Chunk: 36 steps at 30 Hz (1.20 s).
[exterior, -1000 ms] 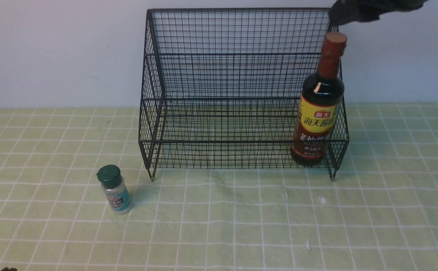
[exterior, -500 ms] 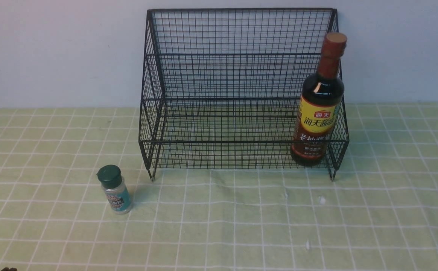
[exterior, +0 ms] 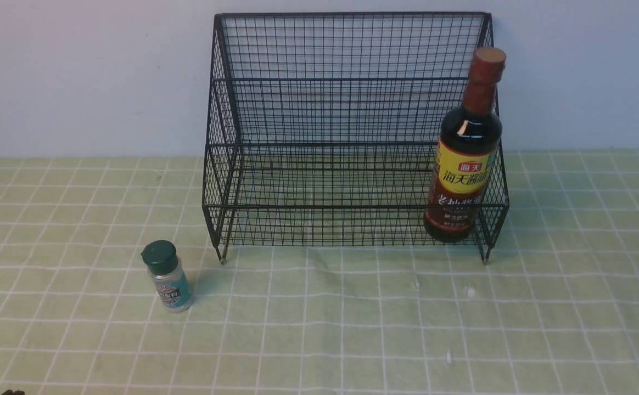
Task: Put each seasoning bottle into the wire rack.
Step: Use the left arm to grab the condiment bottle closest to it
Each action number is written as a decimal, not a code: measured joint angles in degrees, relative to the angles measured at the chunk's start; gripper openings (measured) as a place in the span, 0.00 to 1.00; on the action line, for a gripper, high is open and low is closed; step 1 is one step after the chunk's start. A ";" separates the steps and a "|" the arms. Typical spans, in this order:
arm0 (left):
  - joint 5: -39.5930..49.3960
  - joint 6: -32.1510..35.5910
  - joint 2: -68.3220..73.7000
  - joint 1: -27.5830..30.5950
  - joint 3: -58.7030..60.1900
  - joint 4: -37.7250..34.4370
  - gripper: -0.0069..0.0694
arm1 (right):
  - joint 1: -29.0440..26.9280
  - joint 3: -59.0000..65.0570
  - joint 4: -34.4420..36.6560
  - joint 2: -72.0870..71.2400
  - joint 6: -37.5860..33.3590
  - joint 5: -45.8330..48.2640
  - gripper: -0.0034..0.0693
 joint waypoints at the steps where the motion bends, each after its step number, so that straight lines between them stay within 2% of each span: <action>1: 0.00 0.00 0.00 0.00 0.00 0.00 0.08 | 0.00 2.29 0.91 -0.79 0.00 -1.25 0.03; 5: 0.00 0.00 0.00 0.00 0.00 0.00 0.08 | 0.00 10.37 4.02 -2.49 -0.32 -6.08 0.03; 9: 0.00 0.00 0.00 0.00 0.00 0.00 0.08 | 0.00 14.82 2.93 -2.49 -2.04 -9.97 0.03; 15: 0.00 0.00 0.00 0.00 0.00 0.00 0.08 | -0.14 21.84 -2.23 -3.90 -4.15 -20.73 0.03; 17: 0.00 0.00 0.00 0.00 0.00 0.00 0.08 | -1.49 24.65 -3.97 -6.00 -4.30 -23.32 0.03; 19: 0.00 0.00 0.00 0.00 0.00 0.00 0.08 | -5.12 28.03 -4.78 -8.75 -4.30 -25.55 0.03; 23: 0.00 0.00 0.00 0.00 0.00 0.00 0.08 | -12.64 36.14 -4.78 -14.58 -4.30 -26.39 0.03; 26: 0.00 0.00 0.00 0.00 0.00 0.00 0.08 | -15.05 38.74 -4.78 -16.41 -4.25 -23.52 0.03; 29: 0.10 0.00 0.00 0.00 0.00 0.00 0.08 | -15.59 38.82 -4.78 -16.63 -4.24 -20.74 0.03; 36: 0.10 0.00 0.00 0.00 0.00 0.00 0.08 | -15.62 38.78 -4.78 -16.72 -4.30 -20.62 0.03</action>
